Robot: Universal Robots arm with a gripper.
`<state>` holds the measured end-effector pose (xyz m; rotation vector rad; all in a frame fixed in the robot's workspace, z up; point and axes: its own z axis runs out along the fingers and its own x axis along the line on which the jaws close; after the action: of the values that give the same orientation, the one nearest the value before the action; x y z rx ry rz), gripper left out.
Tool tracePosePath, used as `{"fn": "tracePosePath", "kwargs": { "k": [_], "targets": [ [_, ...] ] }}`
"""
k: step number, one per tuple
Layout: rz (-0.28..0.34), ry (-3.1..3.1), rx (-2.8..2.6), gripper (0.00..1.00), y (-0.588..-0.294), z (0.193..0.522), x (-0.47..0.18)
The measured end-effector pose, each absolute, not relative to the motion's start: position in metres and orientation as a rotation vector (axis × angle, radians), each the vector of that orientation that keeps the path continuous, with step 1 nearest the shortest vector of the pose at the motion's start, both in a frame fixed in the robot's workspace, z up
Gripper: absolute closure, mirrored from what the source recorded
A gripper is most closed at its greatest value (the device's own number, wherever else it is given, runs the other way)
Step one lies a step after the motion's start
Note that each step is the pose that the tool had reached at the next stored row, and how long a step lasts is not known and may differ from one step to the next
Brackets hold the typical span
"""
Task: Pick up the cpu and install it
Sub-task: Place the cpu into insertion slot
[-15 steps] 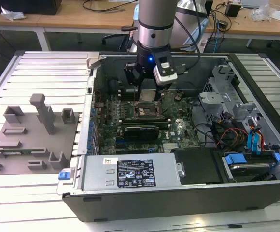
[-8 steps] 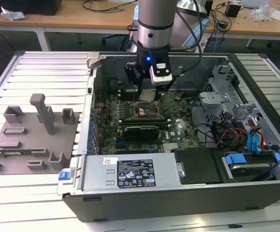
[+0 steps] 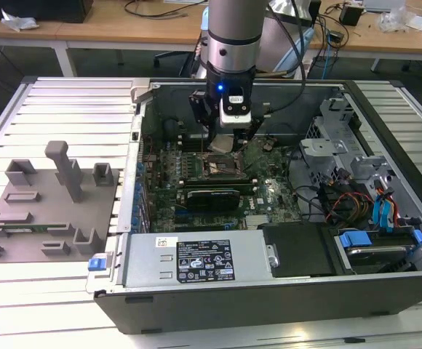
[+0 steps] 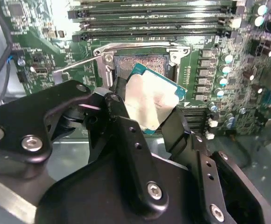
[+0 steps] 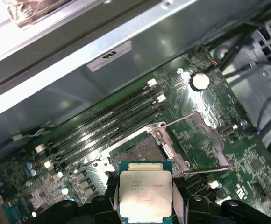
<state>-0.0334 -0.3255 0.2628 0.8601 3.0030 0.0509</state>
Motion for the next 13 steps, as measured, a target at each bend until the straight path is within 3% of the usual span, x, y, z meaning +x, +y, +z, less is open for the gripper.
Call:
{"fn": "tracePosePath", "kwargs": {
  "k": [13],
  "targets": [
    [0.048,2.887,1.184,0.46,-0.3255,0.2624,-0.0334]
  ]
}}
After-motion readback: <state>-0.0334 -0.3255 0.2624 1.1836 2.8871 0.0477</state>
